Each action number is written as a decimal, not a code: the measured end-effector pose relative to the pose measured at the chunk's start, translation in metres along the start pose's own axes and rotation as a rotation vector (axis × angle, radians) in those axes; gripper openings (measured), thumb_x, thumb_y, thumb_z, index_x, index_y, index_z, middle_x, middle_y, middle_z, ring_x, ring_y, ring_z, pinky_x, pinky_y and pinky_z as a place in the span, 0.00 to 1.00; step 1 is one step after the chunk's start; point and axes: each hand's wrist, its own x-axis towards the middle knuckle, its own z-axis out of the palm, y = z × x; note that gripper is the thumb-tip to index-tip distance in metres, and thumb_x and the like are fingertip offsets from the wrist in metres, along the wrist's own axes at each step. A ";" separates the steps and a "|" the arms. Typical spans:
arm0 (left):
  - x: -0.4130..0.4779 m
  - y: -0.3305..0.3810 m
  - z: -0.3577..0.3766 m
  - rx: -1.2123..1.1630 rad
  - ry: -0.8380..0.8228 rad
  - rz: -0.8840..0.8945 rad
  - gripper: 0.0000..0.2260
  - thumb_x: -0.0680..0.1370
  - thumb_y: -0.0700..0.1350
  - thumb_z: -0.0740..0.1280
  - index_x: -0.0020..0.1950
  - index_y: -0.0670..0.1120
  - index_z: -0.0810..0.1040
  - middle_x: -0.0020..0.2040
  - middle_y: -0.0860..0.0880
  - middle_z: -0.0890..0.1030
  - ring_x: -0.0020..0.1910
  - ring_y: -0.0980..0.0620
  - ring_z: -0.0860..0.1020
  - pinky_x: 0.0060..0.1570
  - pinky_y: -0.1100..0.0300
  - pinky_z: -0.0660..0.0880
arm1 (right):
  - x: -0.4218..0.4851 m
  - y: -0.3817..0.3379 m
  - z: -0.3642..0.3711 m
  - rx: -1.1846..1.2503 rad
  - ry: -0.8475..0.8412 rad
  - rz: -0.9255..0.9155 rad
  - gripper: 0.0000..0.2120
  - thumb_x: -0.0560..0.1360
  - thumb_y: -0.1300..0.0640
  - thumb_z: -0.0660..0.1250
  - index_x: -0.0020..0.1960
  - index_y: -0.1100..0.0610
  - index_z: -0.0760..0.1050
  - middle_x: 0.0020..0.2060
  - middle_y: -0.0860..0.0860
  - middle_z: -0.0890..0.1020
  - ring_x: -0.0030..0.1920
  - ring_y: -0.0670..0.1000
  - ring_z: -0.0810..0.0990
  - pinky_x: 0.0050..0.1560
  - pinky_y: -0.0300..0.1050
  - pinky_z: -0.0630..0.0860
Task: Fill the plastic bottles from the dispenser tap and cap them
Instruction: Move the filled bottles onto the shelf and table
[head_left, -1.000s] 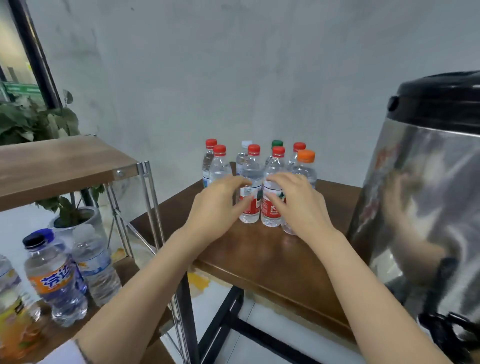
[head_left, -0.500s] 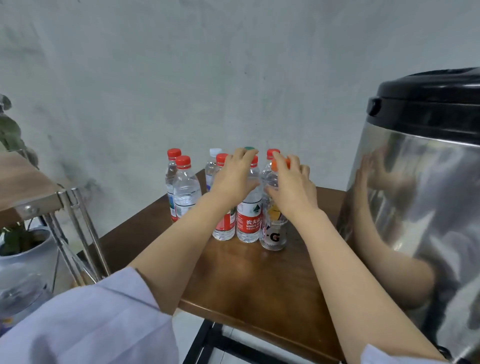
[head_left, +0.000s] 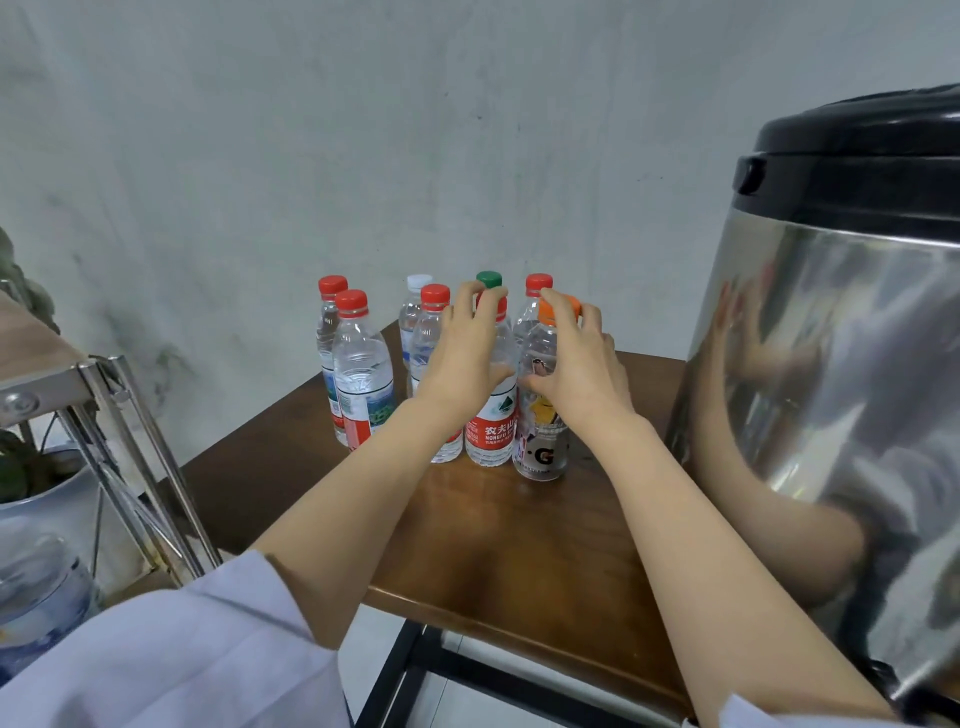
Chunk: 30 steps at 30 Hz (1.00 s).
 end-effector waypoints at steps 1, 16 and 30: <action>-0.002 0.002 0.001 -0.021 0.003 -0.001 0.40 0.67 0.38 0.80 0.74 0.40 0.64 0.72 0.39 0.64 0.70 0.38 0.67 0.66 0.44 0.71 | -0.002 0.000 0.000 0.025 -0.005 0.000 0.43 0.72 0.54 0.76 0.77 0.44 0.53 0.70 0.56 0.66 0.63 0.62 0.73 0.51 0.54 0.75; -0.039 0.006 0.010 -0.302 0.151 -0.056 0.36 0.72 0.37 0.76 0.76 0.49 0.64 0.71 0.47 0.72 0.69 0.55 0.69 0.65 0.72 0.64 | -0.031 -0.002 0.004 0.174 0.094 -0.075 0.39 0.73 0.57 0.75 0.76 0.45 0.57 0.66 0.55 0.70 0.62 0.57 0.76 0.54 0.52 0.79; -0.119 0.031 -0.044 -0.249 0.165 -0.131 0.36 0.74 0.40 0.76 0.76 0.55 0.64 0.71 0.50 0.71 0.69 0.54 0.70 0.63 0.70 0.67 | -0.103 -0.031 0.003 0.127 0.186 -0.242 0.42 0.71 0.59 0.77 0.74 0.42 0.56 0.69 0.56 0.71 0.67 0.59 0.73 0.53 0.55 0.80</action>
